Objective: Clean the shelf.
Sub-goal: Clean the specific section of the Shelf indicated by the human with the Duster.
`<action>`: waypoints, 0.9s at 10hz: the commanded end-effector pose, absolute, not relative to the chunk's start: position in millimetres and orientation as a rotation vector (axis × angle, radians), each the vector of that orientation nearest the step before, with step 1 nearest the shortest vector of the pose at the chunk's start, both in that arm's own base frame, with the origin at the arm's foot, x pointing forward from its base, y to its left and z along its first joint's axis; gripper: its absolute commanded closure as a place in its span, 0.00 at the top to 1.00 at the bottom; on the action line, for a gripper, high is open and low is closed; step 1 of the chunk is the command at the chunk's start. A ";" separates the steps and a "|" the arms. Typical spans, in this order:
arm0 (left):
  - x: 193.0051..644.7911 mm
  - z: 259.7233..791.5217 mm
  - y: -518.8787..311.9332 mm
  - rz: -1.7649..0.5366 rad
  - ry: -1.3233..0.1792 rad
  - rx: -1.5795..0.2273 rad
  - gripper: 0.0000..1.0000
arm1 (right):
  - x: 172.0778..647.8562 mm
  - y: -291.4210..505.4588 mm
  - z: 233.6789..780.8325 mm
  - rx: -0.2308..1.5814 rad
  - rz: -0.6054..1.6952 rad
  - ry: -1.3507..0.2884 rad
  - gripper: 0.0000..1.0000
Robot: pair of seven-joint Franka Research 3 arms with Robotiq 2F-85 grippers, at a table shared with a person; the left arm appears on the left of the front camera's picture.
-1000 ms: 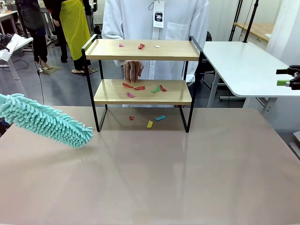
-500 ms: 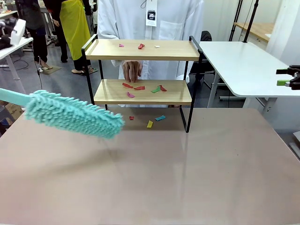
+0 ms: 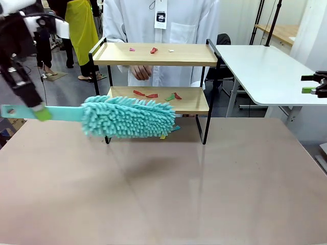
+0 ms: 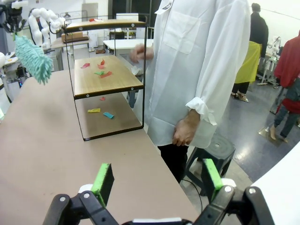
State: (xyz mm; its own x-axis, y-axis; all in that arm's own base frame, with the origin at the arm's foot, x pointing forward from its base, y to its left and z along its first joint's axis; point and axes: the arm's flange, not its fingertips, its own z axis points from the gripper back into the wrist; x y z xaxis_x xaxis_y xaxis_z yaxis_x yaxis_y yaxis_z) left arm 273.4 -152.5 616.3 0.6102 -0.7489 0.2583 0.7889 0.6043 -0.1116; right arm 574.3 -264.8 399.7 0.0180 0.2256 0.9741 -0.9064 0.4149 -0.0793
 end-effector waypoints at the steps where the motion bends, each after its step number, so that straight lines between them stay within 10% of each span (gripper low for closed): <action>1: 272.1 591.4 -159.4 -0.867 -0.303 -0.367 0.13 | 575.0 -263.8 402.3 0.708 1.008 -1.243 1.00; 9: 284.3 588.8 -186.3 -0.832 -0.264 -0.391 0.13 | 575.0 -263.8 402.3 0.708 1.008 -1.243 1.00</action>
